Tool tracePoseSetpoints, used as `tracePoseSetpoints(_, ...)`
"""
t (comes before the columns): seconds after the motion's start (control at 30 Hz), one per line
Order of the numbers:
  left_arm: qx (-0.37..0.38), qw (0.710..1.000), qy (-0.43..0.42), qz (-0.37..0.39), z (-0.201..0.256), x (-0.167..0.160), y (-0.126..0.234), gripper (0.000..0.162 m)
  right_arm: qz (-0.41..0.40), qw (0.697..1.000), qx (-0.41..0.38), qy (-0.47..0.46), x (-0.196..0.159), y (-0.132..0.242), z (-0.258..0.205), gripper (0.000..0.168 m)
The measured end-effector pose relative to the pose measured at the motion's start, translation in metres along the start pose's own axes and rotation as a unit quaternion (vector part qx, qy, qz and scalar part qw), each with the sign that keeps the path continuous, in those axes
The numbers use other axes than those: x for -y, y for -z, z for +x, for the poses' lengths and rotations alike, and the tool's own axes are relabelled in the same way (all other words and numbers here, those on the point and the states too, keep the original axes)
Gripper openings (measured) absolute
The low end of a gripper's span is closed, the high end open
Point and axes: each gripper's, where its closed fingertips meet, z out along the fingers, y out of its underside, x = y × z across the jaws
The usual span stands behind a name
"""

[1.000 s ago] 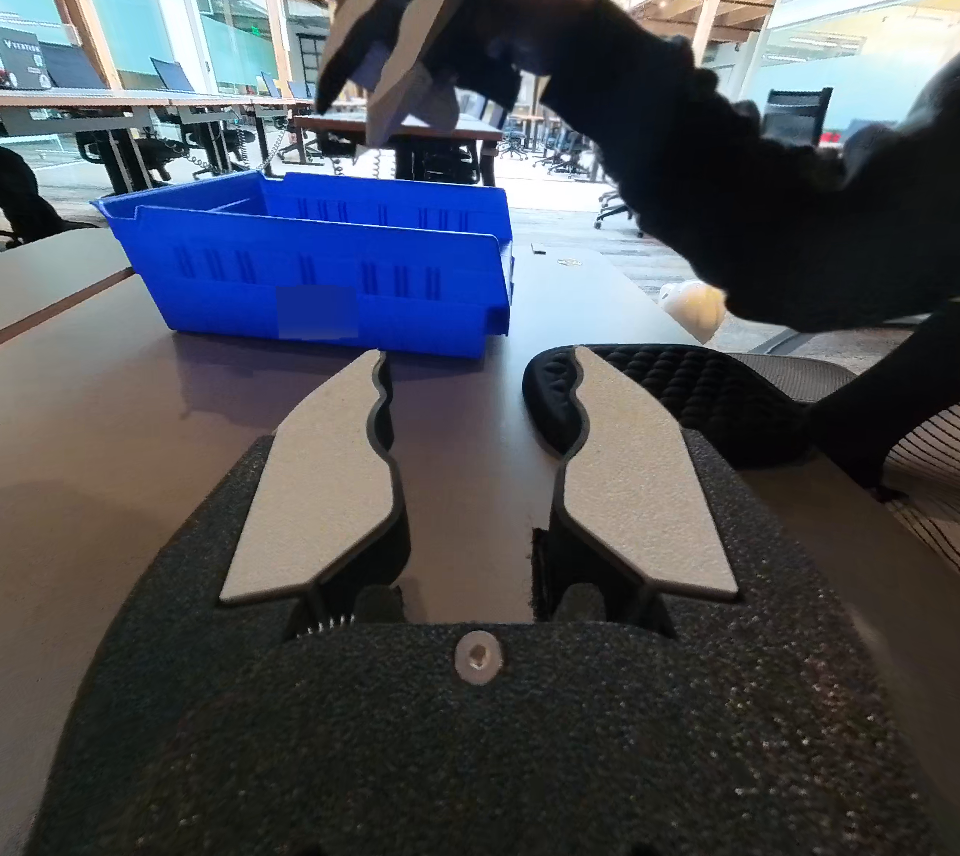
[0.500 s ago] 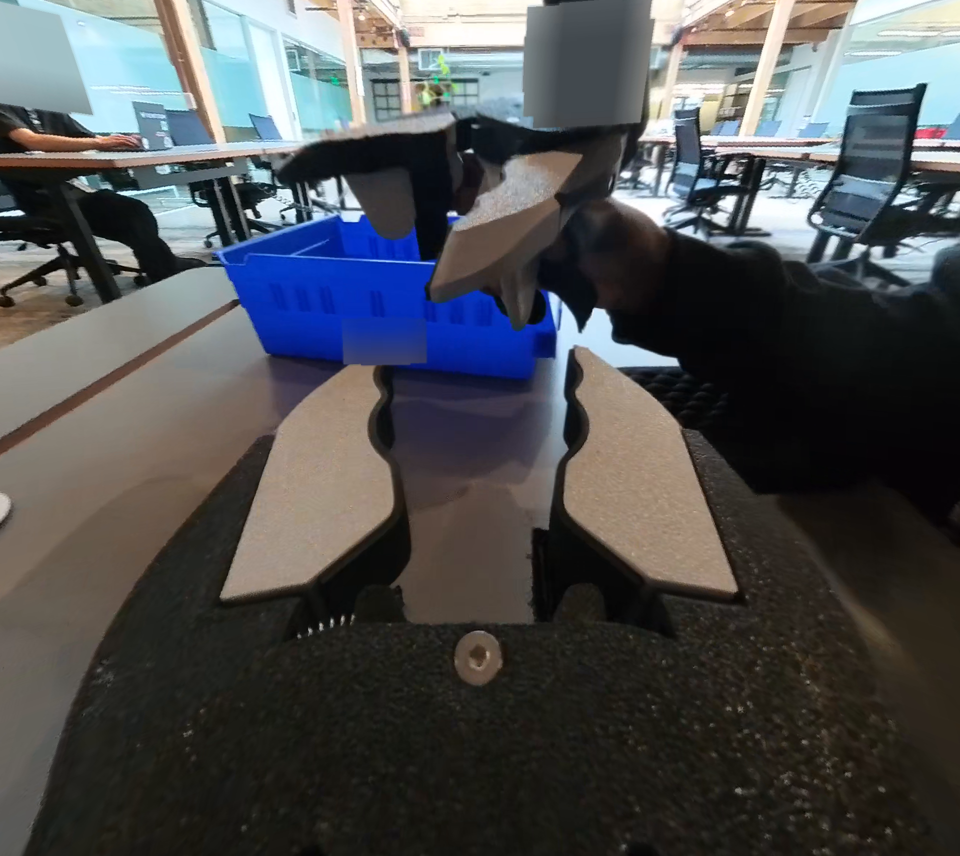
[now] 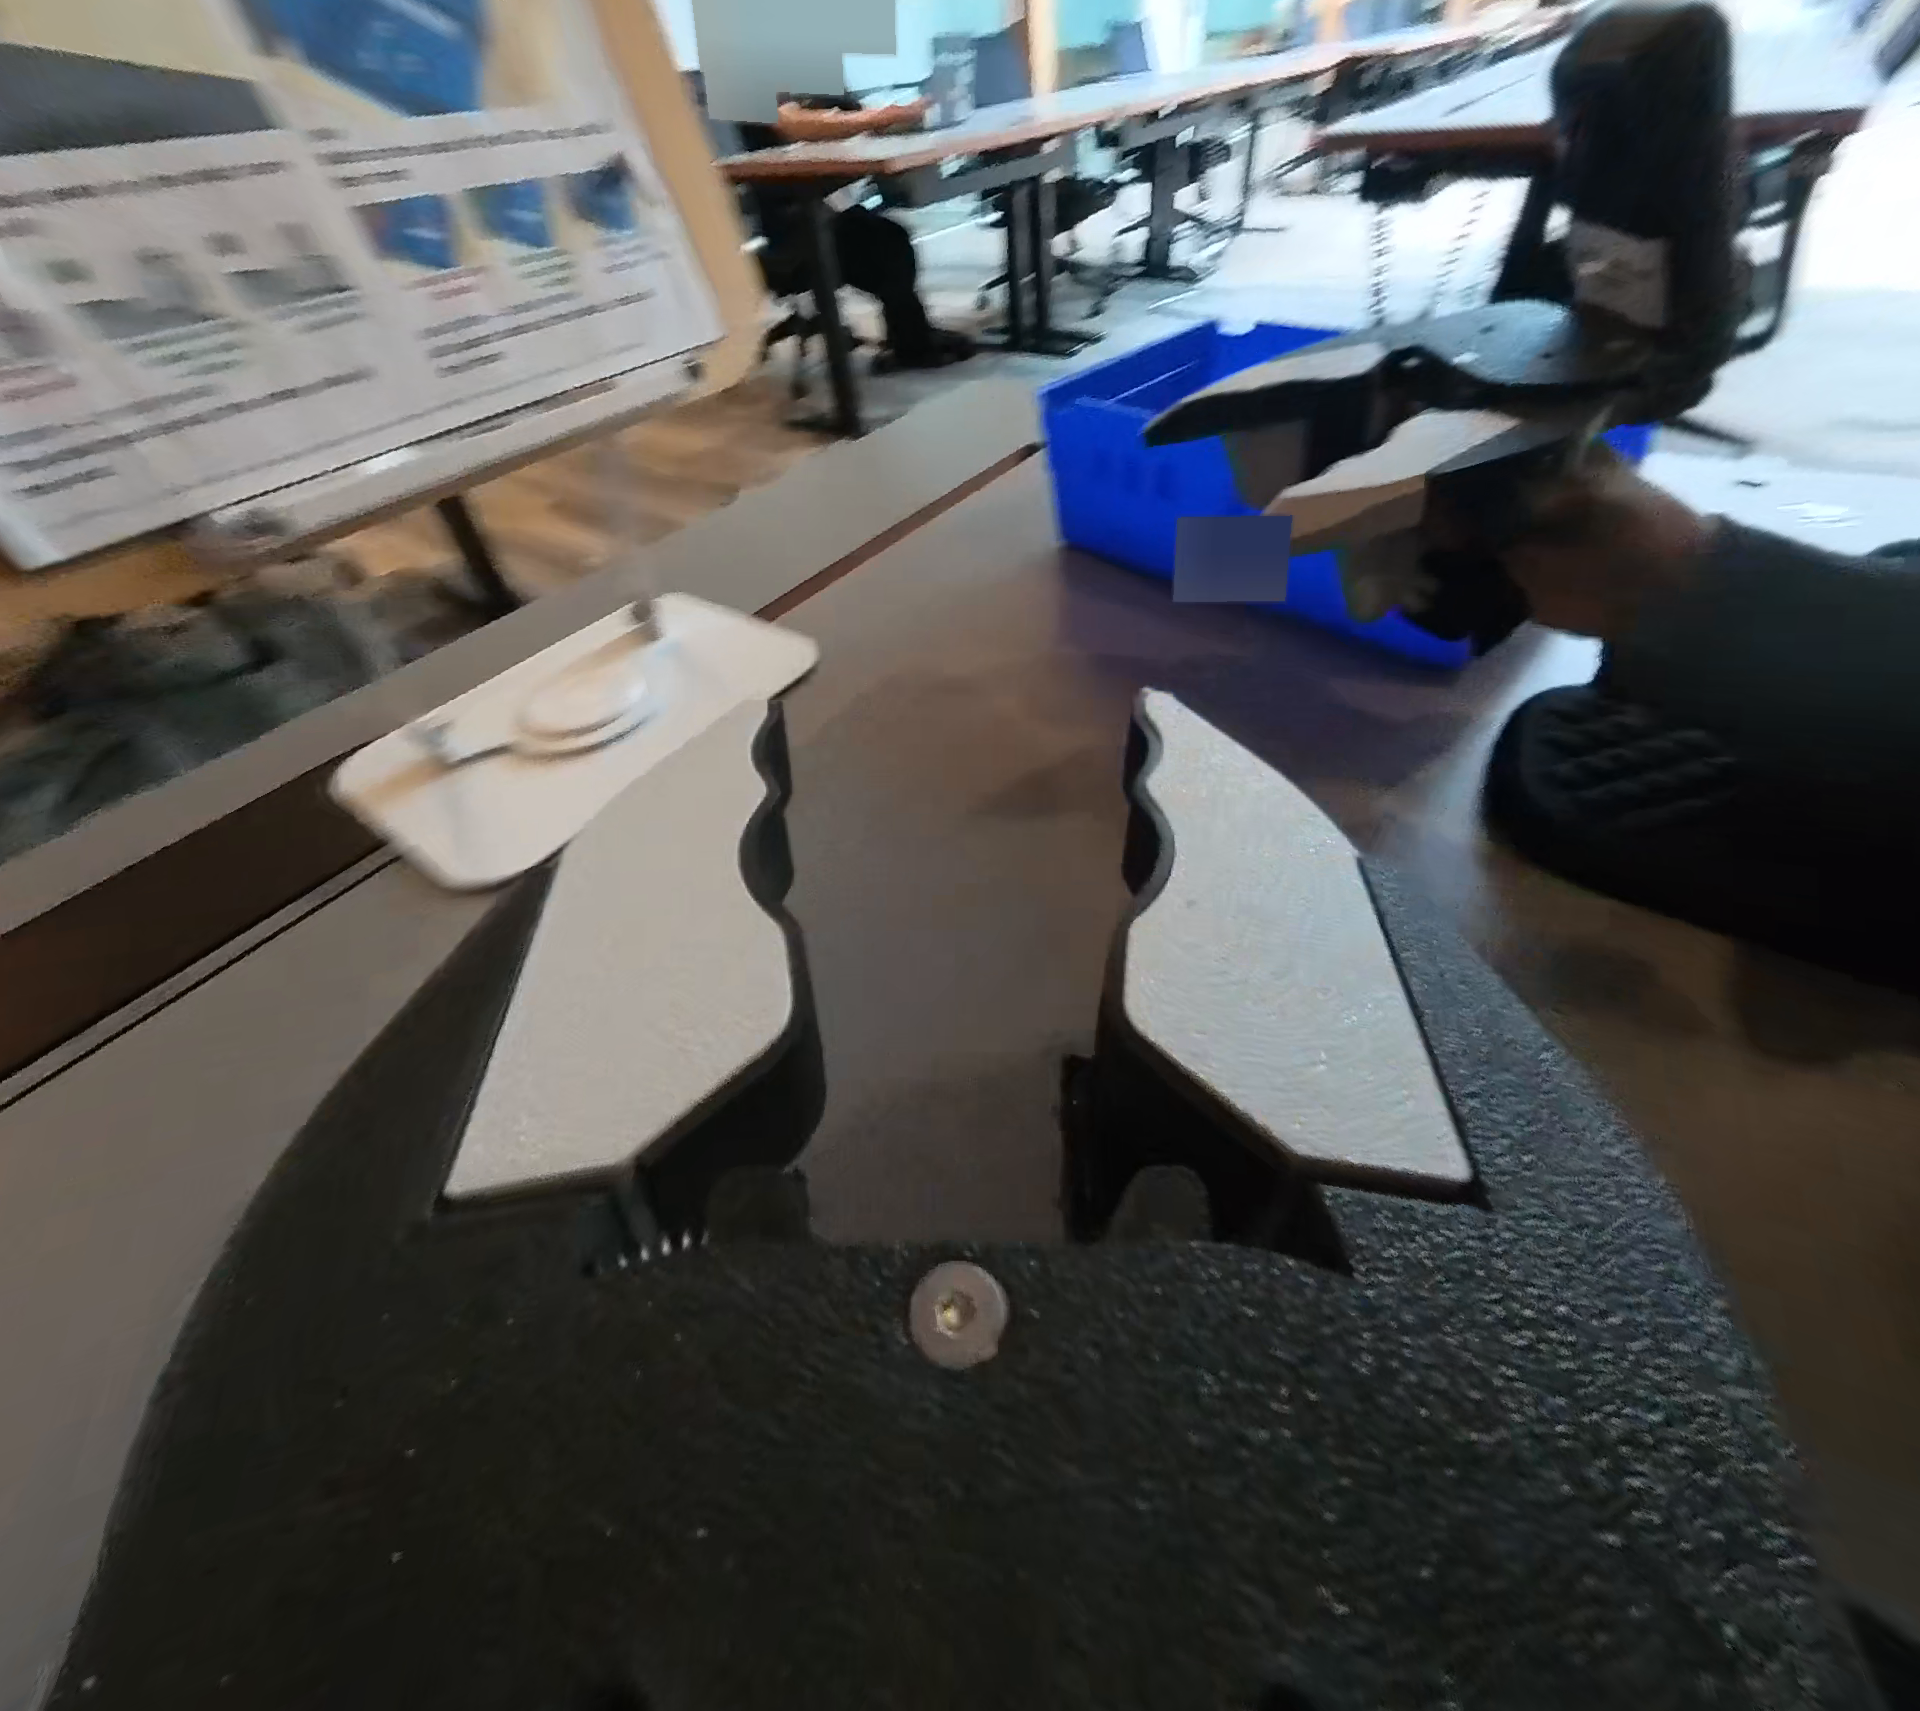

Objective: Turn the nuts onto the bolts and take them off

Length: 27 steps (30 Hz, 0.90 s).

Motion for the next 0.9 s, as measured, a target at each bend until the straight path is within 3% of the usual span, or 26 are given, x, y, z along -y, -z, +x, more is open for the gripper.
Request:
tracePoseSetpoints(0.23,0.144,0.987,-0.014,-0.075,-0.034,-0.007,0.103,0.062,-0.002,1.0,-0.001,-0.006,-0.002,0.002,0.003,0.083)
tracePoseSetpoints(0.53,0.307,0.936,0.025,-0.172,-0.077,-0.018,0.231,0.059,-0.027,1.0,-0.002,0.008,-0.01,-0.001,0.001,0.08)
tracePoseSetpoints(0.9,0.396,0.877,0.078,-0.261,-0.087,-0.048,0.299,0.05,-0.045,0.999,-0.004,0.024,-0.015,-0.003,0.0,0.078)
